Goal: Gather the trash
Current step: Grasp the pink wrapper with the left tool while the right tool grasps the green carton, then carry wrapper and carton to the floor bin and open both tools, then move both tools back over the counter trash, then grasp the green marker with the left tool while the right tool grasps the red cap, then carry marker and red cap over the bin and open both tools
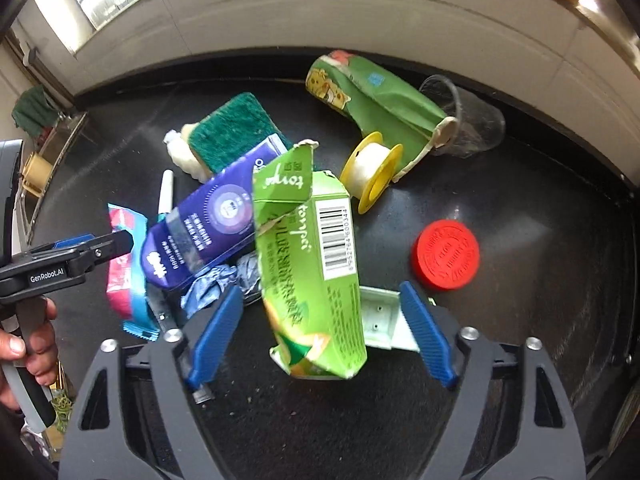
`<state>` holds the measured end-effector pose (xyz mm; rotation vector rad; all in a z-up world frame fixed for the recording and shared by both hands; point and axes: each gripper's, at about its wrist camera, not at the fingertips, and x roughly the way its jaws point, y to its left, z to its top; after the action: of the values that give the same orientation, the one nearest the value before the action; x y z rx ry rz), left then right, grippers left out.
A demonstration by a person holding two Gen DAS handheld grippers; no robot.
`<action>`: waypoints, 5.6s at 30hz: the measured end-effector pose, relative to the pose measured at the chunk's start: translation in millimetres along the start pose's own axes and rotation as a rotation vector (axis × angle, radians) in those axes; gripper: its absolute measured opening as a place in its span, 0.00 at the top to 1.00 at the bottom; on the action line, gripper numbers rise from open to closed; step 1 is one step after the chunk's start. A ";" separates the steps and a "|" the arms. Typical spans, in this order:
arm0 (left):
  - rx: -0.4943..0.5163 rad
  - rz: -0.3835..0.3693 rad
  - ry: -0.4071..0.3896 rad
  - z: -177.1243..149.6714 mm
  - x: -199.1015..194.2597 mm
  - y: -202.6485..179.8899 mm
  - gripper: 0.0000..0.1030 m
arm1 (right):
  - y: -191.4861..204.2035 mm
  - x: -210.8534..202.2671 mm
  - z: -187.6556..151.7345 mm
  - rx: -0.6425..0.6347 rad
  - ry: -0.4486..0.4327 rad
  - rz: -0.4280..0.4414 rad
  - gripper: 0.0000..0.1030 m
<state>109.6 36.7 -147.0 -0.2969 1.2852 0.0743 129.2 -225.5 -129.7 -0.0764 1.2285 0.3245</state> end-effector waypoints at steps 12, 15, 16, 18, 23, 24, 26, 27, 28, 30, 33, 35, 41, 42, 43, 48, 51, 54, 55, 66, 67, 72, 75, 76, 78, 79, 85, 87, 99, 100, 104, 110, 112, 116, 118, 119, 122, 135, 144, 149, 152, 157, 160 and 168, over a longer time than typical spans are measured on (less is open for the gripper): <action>0.022 -0.079 -0.037 -6.2 -25.2 4.4 0.84 | 4.5 -44.9 -1.2 -0.039 -0.083 0.043 0.54; 0.041 -0.059 -0.081 -8.8 -48.8 5.7 0.85 | 12.1 -66.5 -0.8 -0.026 -0.133 0.049 0.55; 0.041 -0.063 -0.096 -8.8 -56.9 9.1 0.85 | 12.2 -74.3 -2.2 -0.025 -0.145 0.052 0.55; 0.040 -0.061 -0.114 -10.9 -70.2 11.2 0.86 | 14.3 -84.0 -2.9 -0.021 -0.159 0.056 0.55; 0.014 -0.061 -0.158 -14.8 -100.7 20.4 0.86 | 25.1 -106.1 -8.5 -0.027 -0.187 0.082 0.55; 0.009 -0.052 -0.175 -18.6 -109.1 25.8 0.86 | 29.6 -108.9 -7.4 -0.034 -0.185 0.092 0.55; 0.006 -0.024 -0.207 -28.9 -123.7 39.2 0.86 | 47.2 -113.7 -5.4 -0.072 -0.188 0.112 0.55; 0.000 -0.003 -0.224 -36.5 -132.2 49.3 0.86 | 58.9 -113.8 -5.4 -0.098 -0.189 0.117 0.55; -0.011 0.017 -0.236 -43.5 -138.3 57.6 0.86 | 75.1 -112.2 -4.5 -0.131 -0.185 0.131 0.55; -0.041 0.054 -0.250 -57.1 -147.2 79.9 0.86 | 106.0 -106.2 -3.6 -0.186 -0.167 0.166 0.55; -0.129 0.127 -0.267 -92.3 -162.6 130.4 0.86 | 172.2 -92.3 -6.6 -0.313 -0.128 0.247 0.55; -0.201 0.195 -0.272 -122.2 -169.4 169.3 0.86 | 231.0 -78.4 -14.1 -0.421 -0.079 0.325 0.55; -0.437 0.312 -0.230 -220.3 -167.4 287.1 0.86 | 400.2 -36.2 -61.3 -0.688 0.098 0.519 0.55; -0.474 0.316 -0.221 -234.2 -164.0 303.6 0.86 | 424.8 -30.3 -72.0 -0.724 0.126 0.537 0.55; -0.520 0.311 -0.211 -251.7 -158.1 325.3 0.86 | 454.3 -21.7 -84.2 -0.766 0.159 0.555 0.55; -0.646 0.310 -0.200 -302.0 -127.2 399.5 0.86 | 565.0 20.6 -134.2 -0.902 0.257 0.562 0.54; -0.718 0.280 -0.213 -320.6 -105.0 434.4 0.86 | 615.1 53.6 -157.0 -0.956 0.299 0.525 0.54; -0.775 0.232 -0.222 -331.8 -86.8 465.9 0.86 | 649.7 74.5 -172.9 -0.985 0.325 0.494 0.54; -0.779 0.225 -0.224 -331.8 -81.4 473.0 0.86 | 664.3 80.4 -174.8 -0.992 0.329 0.487 0.54; -0.769 0.241 -0.191 -332.6 -52.8 498.6 0.42 | 695.1 112.1 -180.7 -1.035 0.368 0.424 0.38; -0.775 0.243 -0.188 -332.2 -54.4 498.4 0.41 | 693.6 106.6 -178.8 -1.028 0.368 0.436 0.38; -0.717 0.306 -0.197 -318.1 -79.0 478.6 0.19 | 677.2 63.7 -164.1 -0.977 0.336 0.521 0.24; -0.659 0.361 -0.232 -297.8 -109.8 452.5 0.10 | 644.3 24.7 -139.8 -0.930 0.260 0.563 0.15; -0.639 0.376 -0.237 -287.5 -121.5 440.1 0.10 | 625.1 7.8 -127.3 -0.907 0.217 0.558 0.15; -0.591 0.383 -0.243 -267.1 -139.0 416.6 0.10 | 591.9 -14.9 -107.4 -0.868 0.155 0.546 0.14; -0.545 0.390 -0.249 -251.0 -150.2 398.0 0.10 | 565.4 -29.1 -93.6 -0.836 0.110 0.515 0.13; -0.264 0.350 -0.316 -162.3 -181.2 290.4 0.10 | 421.7 -79.5 -40.6 -0.602 -0.068 0.354 0.11; -0.167 0.312 -0.332 -134.1 -185.2 251.0 0.10 | 377.4 -93.6 -29.5 -0.518 -0.114 0.284 0.11; 0.328 0.058 -0.332 -58.8 -164.3 -0.3 0.10 | 116.9 -172.1 -38.4 0.034 -0.281 -0.009 0.11; 0.351 0.048 -0.328 -58.6 -161.9 -13.9 0.10 | 103.2 -173.1 -42.9 0.057 -0.281 -0.018 0.11; 0.427 0.023 -0.313 -58.0 -154.8 -51.8 0.10 | 67.0 -178.8 -58.2 0.138 -0.293 -0.043 0.11; 0.476 0.032 -0.283 -54.3 -139.7 -71.3 0.10 | 44.0 -182.2 -59.4 0.191 -0.296 -0.049 0.11; 0.476 0.039 -0.270 -51.1 -132.4 -69.7 0.10 | 36.6 -178.9 -59.3 0.198 -0.288 -0.048 0.11; 0.461 0.044 -0.237 -43.0 -111.6 -59.0 0.10 | 23.1 -164.6 -57.0 0.218 -0.265 -0.051 0.11; 0.458 0.042 -0.227 -37.9 -101.3 -53.6 0.10 | 14.7 -152.9 -54.7 0.225 -0.247 -0.055 0.11; 0.461 0.036 -0.229 -35.1 -96.0 -51.2 0.10 | 10.4 -146.5 -53.1 0.227 -0.240 -0.061 0.11; 0.475 0.024 -0.223 -23.0 -73.4 -44.0 0.10 | -4.6 -120.3 -47.8 0.229 -0.200 -0.094 0.11; 0.346 0.094 -0.083 28.9 35.5 -50.4 0.23 | -62.4 8.3 -6.8 0.235 -0.032 -0.176 0.19; 0.349 0.094 -0.115 32.7 37.6 -54.2 0.79 | -65.5 32.4 0.6 0.169 0.005 -0.198 0.53; 0.294 0.070 -0.098 34.4 29.7 -50.0 0.88 | -60.3 14.1 1.0 0.169 -0.036 -0.194 0.53; 0.297 0.065 -0.119 29.5 11.0 -47.3 0.88 | -51.6 -12.2 2.3 0.163 -0.085 -0.187 0.53; 0.312 0.057 -0.150 17.5 -31.8 -41.2 0.88 | -33.9 -58.5 -2.7 0.132 -0.144 -0.164 0.53; 0.317 0.051 -0.163 2.4 -54.0 -39.9 0.88 | -23.3 -76.6 -11.4 0.124 -0.155 -0.139 0.53; 0.309 0.049 -0.173 -43.2 -78.1 -35.8 0.88 | 10.8 -98.7 -42.1 0.095 -0.164 -0.094 0.53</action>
<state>54.8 -0.3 -77.1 0.0071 1.1129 -0.0562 58.5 -245.0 -50.6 -0.0243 1.0723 0.1866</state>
